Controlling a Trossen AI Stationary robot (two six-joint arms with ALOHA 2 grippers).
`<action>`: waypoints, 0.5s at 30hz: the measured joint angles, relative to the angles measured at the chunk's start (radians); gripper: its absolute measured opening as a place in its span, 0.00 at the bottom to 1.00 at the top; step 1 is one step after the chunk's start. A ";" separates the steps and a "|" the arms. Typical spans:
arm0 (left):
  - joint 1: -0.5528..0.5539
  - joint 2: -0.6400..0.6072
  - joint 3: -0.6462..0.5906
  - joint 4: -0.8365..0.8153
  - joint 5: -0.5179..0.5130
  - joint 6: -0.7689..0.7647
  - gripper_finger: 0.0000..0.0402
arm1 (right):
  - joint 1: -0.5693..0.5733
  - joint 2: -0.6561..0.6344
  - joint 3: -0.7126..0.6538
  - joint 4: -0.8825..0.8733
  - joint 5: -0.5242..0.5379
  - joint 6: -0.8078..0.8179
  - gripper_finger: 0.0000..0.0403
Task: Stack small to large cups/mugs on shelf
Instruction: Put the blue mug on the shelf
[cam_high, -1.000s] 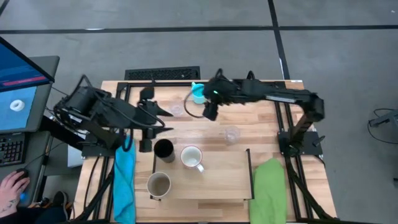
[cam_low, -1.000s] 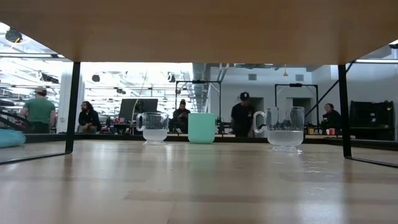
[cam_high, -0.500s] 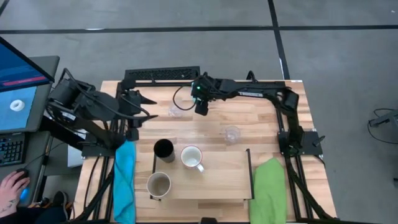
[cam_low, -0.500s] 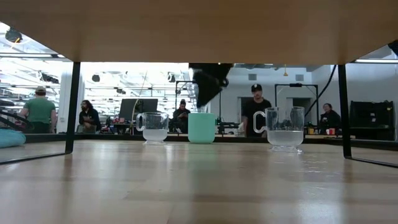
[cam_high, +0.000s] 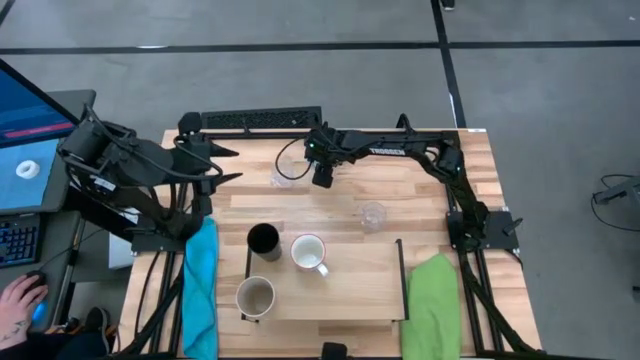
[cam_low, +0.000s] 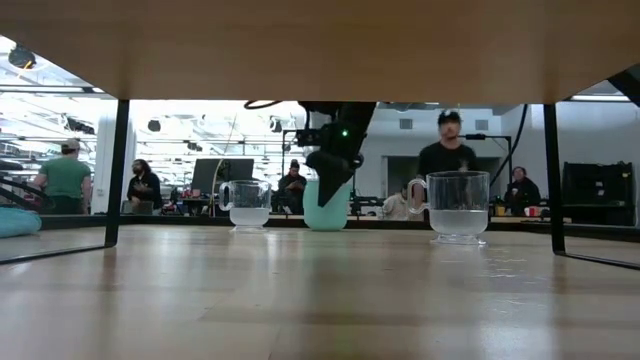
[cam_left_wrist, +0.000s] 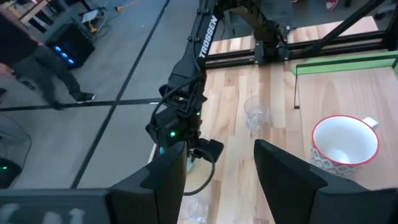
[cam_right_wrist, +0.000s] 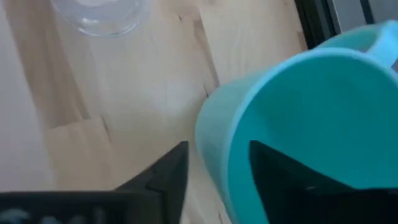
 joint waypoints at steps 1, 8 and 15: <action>0.000 -0.001 0.000 -0.002 -0.003 0.000 0.45 | 0.003 -0.002 0.000 0.001 0.000 0.000 0.41; 0.000 0.000 0.000 -0.008 -0.008 -0.003 0.45 | 0.019 -0.023 0.001 -0.009 0.002 0.003 0.05; -0.001 0.000 0.000 -0.009 -0.006 -0.055 0.45 | 0.048 -0.132 -0.001 -0.031 -0.003 0.008 0.04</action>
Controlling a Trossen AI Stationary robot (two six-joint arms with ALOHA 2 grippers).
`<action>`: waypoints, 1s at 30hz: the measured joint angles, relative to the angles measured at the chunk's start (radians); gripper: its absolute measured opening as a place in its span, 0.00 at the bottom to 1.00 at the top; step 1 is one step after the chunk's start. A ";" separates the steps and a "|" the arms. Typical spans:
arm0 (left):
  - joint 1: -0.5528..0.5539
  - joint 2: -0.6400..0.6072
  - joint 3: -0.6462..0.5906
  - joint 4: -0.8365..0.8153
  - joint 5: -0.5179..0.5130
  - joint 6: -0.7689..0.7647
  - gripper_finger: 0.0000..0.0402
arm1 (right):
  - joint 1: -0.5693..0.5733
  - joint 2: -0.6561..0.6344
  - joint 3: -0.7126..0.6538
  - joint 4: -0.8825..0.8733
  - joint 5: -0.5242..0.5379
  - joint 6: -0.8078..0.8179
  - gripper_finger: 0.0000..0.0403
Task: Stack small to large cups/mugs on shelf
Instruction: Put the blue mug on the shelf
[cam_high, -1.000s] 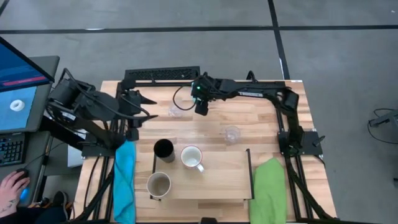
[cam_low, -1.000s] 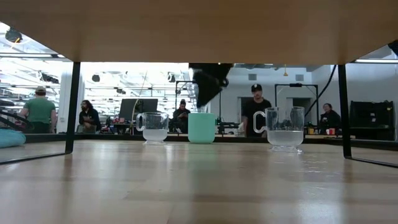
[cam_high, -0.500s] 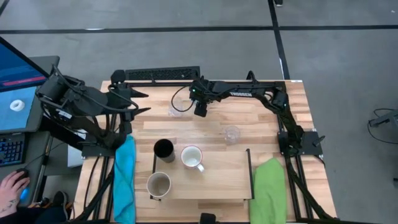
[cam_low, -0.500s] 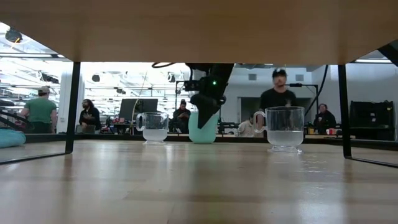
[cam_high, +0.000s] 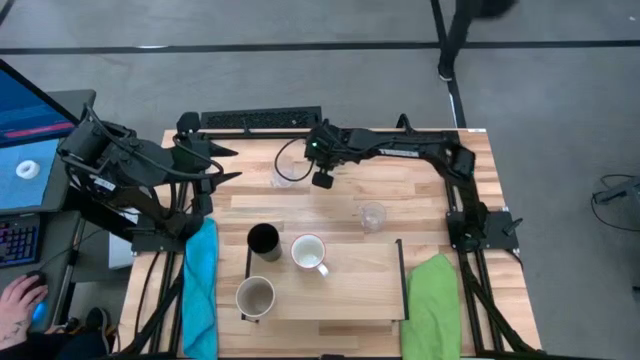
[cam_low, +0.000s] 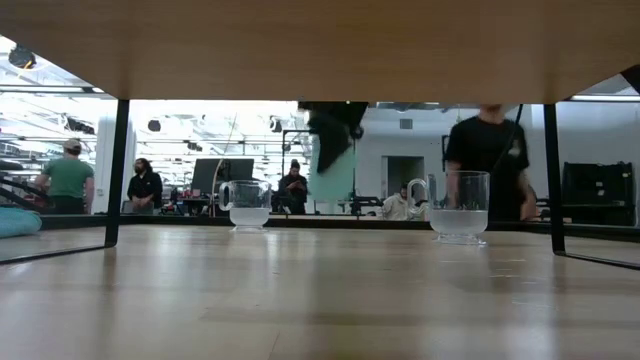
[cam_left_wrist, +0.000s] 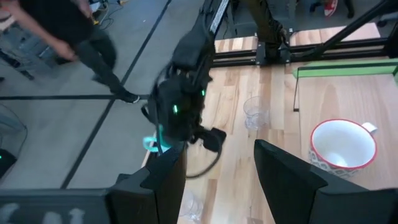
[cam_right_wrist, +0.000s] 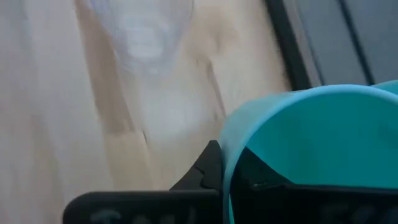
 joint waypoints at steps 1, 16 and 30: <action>0.000 0.000 0.000 0.000 0.003 -0.006 0.45 | 0.005 -0.027 0.000 0.000 0.000 0.001 0.04; -0.008 0.004 0.000 0.000 0.034 -0.025 0.45 | 0.224 -0.409 0.001 -0.017 0.297 -0.236 0.04; -0.007 0.003 0.000 0.000 0.034 -0.062 0.45 | 0.387 -0.597 0.001 0.169 0.244 -0.141 0.04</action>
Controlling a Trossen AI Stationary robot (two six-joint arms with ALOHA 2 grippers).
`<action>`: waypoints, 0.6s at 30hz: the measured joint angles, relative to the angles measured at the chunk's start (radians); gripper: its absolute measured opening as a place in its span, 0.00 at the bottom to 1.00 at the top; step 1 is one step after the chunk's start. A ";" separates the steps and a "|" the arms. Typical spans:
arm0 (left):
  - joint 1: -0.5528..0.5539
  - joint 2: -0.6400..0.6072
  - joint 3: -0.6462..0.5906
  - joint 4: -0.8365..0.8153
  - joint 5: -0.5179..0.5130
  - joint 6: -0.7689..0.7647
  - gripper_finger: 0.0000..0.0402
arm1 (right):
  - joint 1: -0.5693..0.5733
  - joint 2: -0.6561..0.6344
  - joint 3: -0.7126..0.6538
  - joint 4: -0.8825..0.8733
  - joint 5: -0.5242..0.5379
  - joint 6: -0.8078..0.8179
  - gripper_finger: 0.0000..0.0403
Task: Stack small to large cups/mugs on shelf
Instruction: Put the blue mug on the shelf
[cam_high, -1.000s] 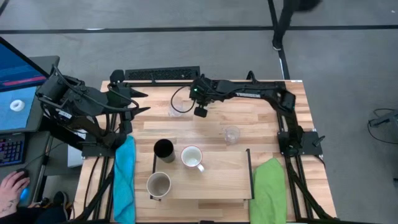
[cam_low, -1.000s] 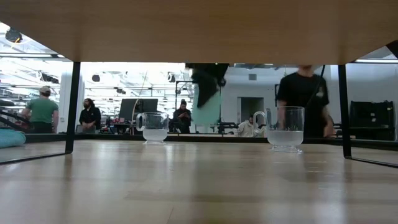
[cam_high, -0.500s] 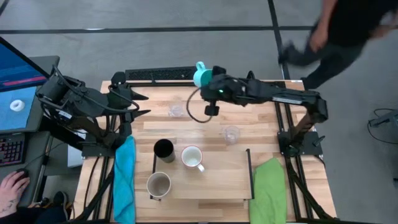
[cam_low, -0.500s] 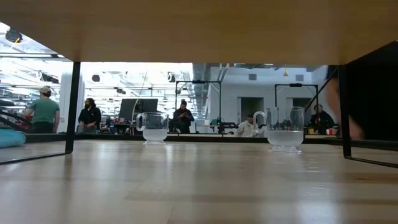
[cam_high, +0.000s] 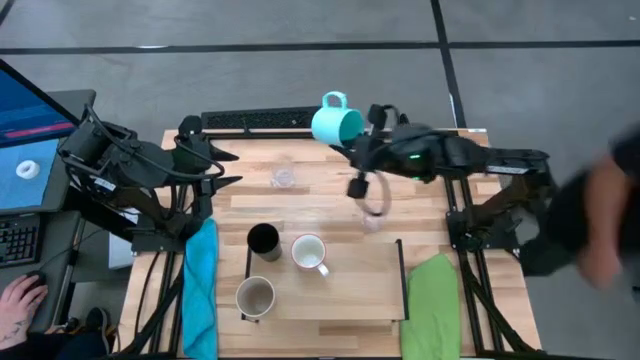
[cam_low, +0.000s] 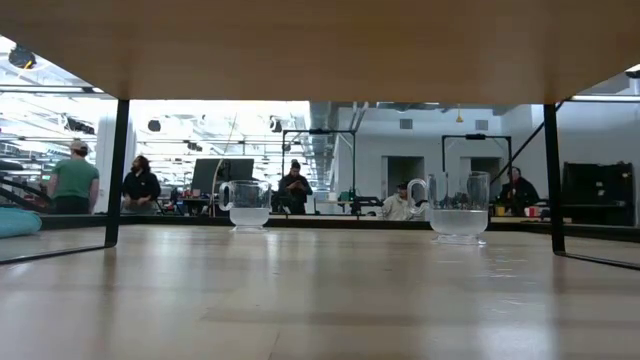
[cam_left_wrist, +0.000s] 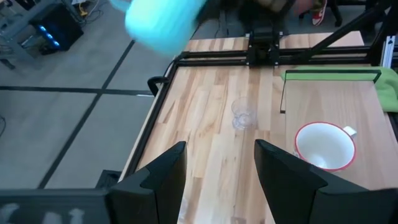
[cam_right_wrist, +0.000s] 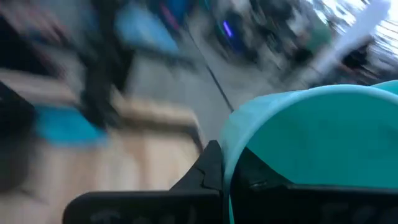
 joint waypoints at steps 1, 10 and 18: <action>0.000 0.000 0.000 0.000 0.000 -0.003 0.45 | 0.005 -0.021 0.000 0.035 -0.053 0.027 0.04; 0.000 0.000 0.000 0.044 -0.001 0.003 0.45 | 0.043 -0.192 0.001 0.281 -0.449 0.195 0.04; 0.000 0.000 0.000 0.113 0.000 0.052 0.45 | 0.142 -0.265 0.000 0.536 -0.821 0.214 0.04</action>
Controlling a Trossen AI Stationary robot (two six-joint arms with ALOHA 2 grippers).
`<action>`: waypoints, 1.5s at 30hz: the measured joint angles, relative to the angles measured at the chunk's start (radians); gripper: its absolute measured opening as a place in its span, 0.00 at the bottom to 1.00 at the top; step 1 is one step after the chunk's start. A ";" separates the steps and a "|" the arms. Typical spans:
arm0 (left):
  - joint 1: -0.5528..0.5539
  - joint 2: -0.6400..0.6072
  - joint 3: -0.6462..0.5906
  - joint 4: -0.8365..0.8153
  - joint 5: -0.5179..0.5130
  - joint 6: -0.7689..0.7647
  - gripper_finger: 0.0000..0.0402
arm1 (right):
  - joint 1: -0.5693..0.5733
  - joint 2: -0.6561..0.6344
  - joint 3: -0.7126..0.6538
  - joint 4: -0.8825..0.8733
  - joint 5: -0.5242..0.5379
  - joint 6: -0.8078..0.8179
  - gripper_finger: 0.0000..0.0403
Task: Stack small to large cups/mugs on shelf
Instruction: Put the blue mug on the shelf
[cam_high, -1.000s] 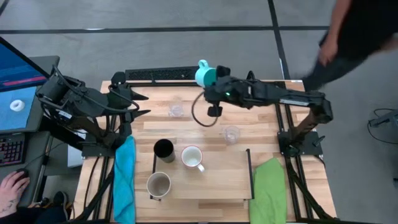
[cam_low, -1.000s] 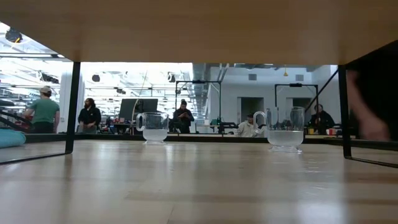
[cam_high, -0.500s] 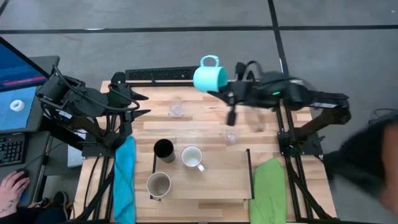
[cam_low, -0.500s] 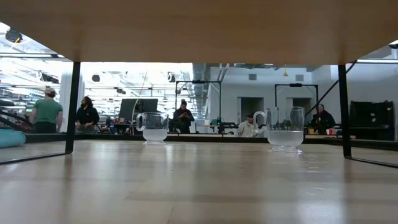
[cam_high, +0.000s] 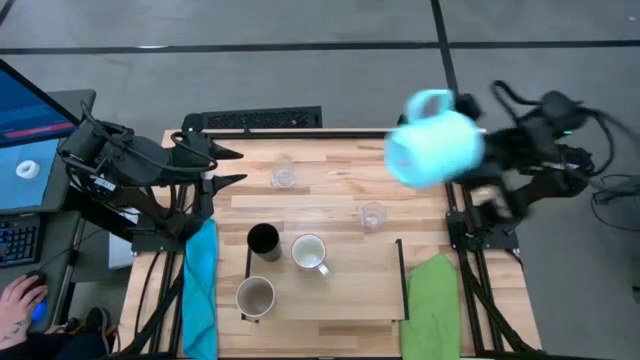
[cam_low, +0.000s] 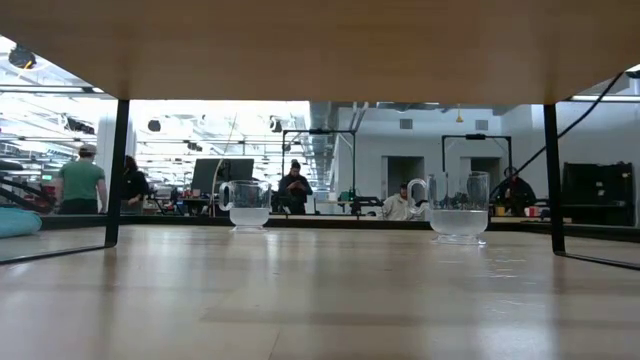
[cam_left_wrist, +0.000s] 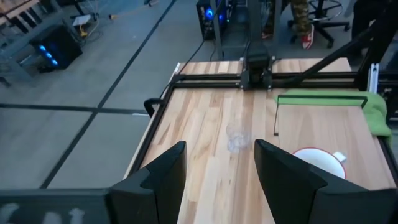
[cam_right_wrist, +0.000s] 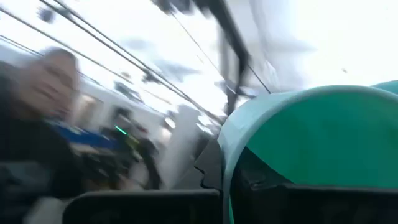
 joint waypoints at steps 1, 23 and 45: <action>0.000 0.000 0.000 0.000 0.000 0.005 0.45 | 0.013 -0.008 0.000 0.019 -0.027 0.000 0.04; 0.000 0.044 0.000 0.008 0.079 0.025 0.45 | 0.147 -0.002 -0.001 -0.282 -0.527 0.161 0.05; 0.087 0.182 0.000 0.263 0.181 -0.508 0.45 | 0.086 0.177 0.000 -0.740 0.037 0.165 0.07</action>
